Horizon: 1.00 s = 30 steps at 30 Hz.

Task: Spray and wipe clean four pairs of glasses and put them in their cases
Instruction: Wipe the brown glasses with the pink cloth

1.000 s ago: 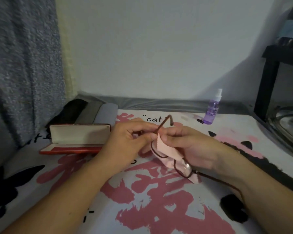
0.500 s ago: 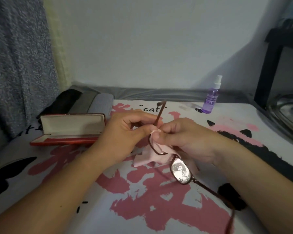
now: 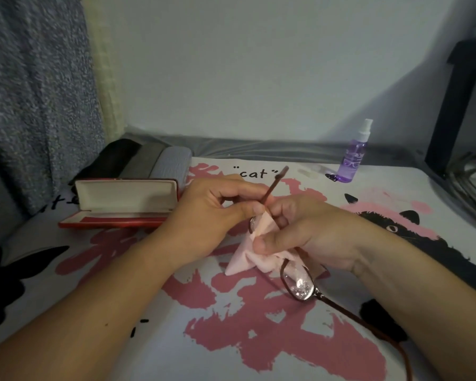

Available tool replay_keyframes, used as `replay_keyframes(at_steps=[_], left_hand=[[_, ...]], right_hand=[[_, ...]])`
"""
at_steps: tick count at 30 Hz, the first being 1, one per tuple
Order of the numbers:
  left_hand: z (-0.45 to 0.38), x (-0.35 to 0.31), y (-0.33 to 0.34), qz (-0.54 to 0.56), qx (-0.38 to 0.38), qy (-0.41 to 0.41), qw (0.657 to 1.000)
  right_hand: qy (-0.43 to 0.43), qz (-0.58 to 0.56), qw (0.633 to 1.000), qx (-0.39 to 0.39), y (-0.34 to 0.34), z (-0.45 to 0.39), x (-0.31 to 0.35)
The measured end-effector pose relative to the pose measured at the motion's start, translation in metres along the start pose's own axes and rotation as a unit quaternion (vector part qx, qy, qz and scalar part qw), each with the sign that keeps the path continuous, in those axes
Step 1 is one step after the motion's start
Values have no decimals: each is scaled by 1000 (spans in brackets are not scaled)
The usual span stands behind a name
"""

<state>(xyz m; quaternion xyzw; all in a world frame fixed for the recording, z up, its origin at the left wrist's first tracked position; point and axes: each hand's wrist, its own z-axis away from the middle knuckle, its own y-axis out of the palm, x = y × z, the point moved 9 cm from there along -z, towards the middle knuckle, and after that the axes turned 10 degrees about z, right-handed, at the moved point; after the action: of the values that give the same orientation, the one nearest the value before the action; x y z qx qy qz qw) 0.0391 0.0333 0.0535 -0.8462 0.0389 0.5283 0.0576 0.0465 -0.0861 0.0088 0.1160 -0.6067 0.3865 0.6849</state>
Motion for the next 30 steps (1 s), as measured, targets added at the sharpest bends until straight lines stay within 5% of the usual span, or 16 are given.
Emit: replay_keyframes(at_steps=[5, 11, 30], left_hand=[[0, -6, -3, 2, 2, 13, 1000], [0, -7, -5, 11, 5, 19, 1000], [0, -7, 4, 21, 27, 42, 999]], right_hand=[[-19, 27, 999, -31, -2, 2, 7], [-10, -69, 991, 118, 12, 11, 8], [3, -38, 999, 5, 10, 2, 2]])
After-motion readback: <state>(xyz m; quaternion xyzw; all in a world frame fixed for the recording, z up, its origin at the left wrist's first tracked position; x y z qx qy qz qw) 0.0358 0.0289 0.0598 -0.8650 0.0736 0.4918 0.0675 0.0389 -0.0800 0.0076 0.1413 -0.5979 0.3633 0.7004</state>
